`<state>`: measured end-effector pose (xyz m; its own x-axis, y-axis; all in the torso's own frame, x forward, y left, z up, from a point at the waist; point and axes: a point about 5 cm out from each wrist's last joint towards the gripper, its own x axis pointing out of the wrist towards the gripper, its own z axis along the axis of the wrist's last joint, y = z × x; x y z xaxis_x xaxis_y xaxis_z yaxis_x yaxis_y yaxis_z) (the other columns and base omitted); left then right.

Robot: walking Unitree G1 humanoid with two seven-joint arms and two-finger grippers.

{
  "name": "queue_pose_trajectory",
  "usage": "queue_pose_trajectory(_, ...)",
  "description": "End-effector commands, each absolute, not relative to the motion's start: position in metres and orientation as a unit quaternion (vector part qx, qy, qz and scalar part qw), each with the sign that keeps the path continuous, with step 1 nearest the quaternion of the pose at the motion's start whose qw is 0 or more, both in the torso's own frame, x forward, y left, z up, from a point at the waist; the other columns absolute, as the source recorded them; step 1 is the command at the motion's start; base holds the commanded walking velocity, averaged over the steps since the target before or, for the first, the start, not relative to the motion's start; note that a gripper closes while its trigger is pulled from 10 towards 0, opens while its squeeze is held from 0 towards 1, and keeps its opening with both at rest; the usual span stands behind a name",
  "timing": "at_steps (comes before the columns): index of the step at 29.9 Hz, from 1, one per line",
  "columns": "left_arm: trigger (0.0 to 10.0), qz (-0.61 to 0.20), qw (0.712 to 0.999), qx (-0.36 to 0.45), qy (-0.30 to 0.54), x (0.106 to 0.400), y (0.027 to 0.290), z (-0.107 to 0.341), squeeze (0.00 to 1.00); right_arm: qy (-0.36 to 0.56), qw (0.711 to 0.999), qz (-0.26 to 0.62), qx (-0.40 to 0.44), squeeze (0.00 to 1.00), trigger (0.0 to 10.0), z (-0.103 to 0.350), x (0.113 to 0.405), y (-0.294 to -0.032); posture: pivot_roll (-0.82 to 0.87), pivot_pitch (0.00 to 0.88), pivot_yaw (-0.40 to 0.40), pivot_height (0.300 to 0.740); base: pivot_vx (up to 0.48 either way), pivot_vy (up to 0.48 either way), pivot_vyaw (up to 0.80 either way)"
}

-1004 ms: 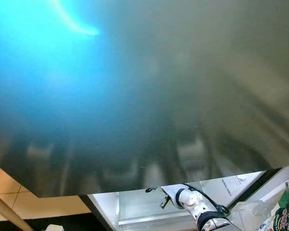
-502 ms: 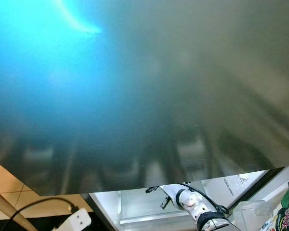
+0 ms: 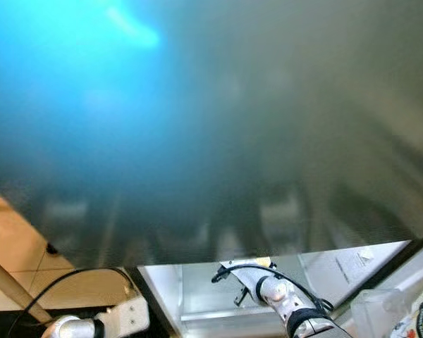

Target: Restocking fridge

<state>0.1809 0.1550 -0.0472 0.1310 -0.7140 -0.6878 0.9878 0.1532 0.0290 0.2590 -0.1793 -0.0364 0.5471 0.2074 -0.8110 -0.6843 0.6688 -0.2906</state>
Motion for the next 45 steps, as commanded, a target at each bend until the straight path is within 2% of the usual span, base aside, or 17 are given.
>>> queue_pose_trajectory(1, 10.0, -0.604, 0.707, 0.248, 0.270, 0.179, 0.151, -0.048, 0.00, 0.386, 0.826, 0.277, -0.304, 0.00, 10.0, -0.036, 0.260, -0.176, 0.02, 0.024, 0.064, 0.651, 0.000, 0.000, 0.00)
queue_pose_trajectory(4, 10.0, -0.596, 0.716, 0.250, 0.263, 0.184, 0.149, -0.046, 0.00, 0.387, 0.824, 0.278, -0.308, 0.00, 10.0, -0.036, 0.260, -0.176, 0.02, 0.024, 0.064, 0.651, 0.000, 0.000, 0.00)
queue_pose_trajectory(7, 10.0, -0.582, 0.741, 0.240, 0.233, 0.198, 0.141, -0.037, 0.00, 0.398, 0.810, 0.280, -0.329, 0.00, 10.0, -0.038, 0.258, -0.180, 0.02, 0.018, 0.061, 0.641, 0.000, 0.000, 0.00)
queue_pose_trajectory(8, 10.0, -0.582, 0.741, 0.240, 0.233, 0.198, 0.141, -0.037, 0.00, 0.398, 0.810, 0.280, -0.329, 0.00, 10.0, -0.038, 0.258, -0.180, 0.02, 0.018, 0.061, 0.641, 0.000, 0.000, 0.00)
queue_pose_trajectory(11, 10.0, -0.577, 0.757, 0.227, 0.205, 0.208, 0.130, -0.027, 0.00, 0.401, 0.805, 0.271, -0.343, 0.00, 10.0, -0.034, 0.262, -0.186, 0.03, 0.017, 0.057, 0.631, 0.000, 0.000, 0.00)
queue_pose_trajectory(13, 10.0, -0.577, 0.768, 0.226, 0.160, 0.220, 0.108, -0.015, 0.00, 0.401, 0.797, 0.275, -0.358, 0.00, 10.0, -0.024, 0.272, -0.196, 0.02, 0.015, 0.059, 0.616, 0.000, 0.000, 0.00)
queue_pose_trajectory(15, 10.0, -0.579, 0.774, 0.220, 0.135, 0.223, 0.094, -0.010, 0.00, 0.406, 0.777, 0.298, -0.378, 0.00, 10.0, -0.018, 0.276, -0.201, 0.01, 0.014, 0.058, 0.606, 0.000, 0.000, 0.00)
queue_pose_trajectory(20, 10.0, -0.580, 0.776, 0.215, 0.122, 0.225, 0.083, -0.007, 0.00, 0.413, 0.763, 0.317, -0.383, 0.00, 10.0, -0.012, 0.280, -0.205, 0.00, 0.020, 0.052, 0.596, 0.000, 0.000, 0.00)
queue_pose_trajectory(25, 10.0, -0.561, 0.798, 0.197, 0.096, 0.229, 0.064, -0.001, 0.00, 0.405, 0.738, 0.361, -0.401, 0.00, 10.0, 0.010, 0.297, -0.211, -0.01, 0.019, 0.044, 0.571, 0.000, 0.000, 0.00)
queue_pose_trajectory(31, 10.0, -0.524, 0.828, 0.181, 0.084, 0.233, 0.063, 0.002, 0.00, 0.392, 0.726, 0.399, -0.400, 0.00, 10.0, 0.029, 0.307, -0.216, -0.01, 0.013, 0.042, 0.566, 0.000, 0.000, 0.00)
queue_pose_trajectory(34, 10.0, -0.485, 0.858, 0.150, 0.083, 0.236, 0.069, 0.001, 0.00, 0.399, 0.698, 0.432, -0.408, 0.00, 10.0, 0.043, 0.309, -0.229, -0.02, 0.001, 0.037, 0.566, 0.000, 0.000, 0.00)
queue_pose_trajectory(37, 10.0, -0.476, 0.862, 0.148, 0.088, 0.234, 0.073, -0.002, 0.00, 0.396, 0.696, 0.443, -0.403, 0.00, 10.0, 0.051, 0.310, -0.234, -0.02, 0.000, 0.037, 0.566, 0.000, 0.000, 0.00)
queue_pose_trajectory(40, 10.0, -0.464, 0.870, 0.135, 0.093, 0.230, 0.075, -0.006, 0.00, 0.395, 0.670, 0.488, -0.397, 0.00, 10.0, 0.065, 0.306, -0.243, -0.02, 0.000, 0.031, 0.566, 0.000, 0.000, 0.00)
queue_pose_trajectory(45, 10.0, -0.458, 0.875, 0.130, 0.093, 0.224, 0.075, -0.009, 0.00, 0.364, 0.666, 0.526, -0.385, 0.00, 10.0, 0.093, 0.306, -0.249, -0.03, 0.000, 0.024, 0.566, 0.000, 0.000, 0.00)
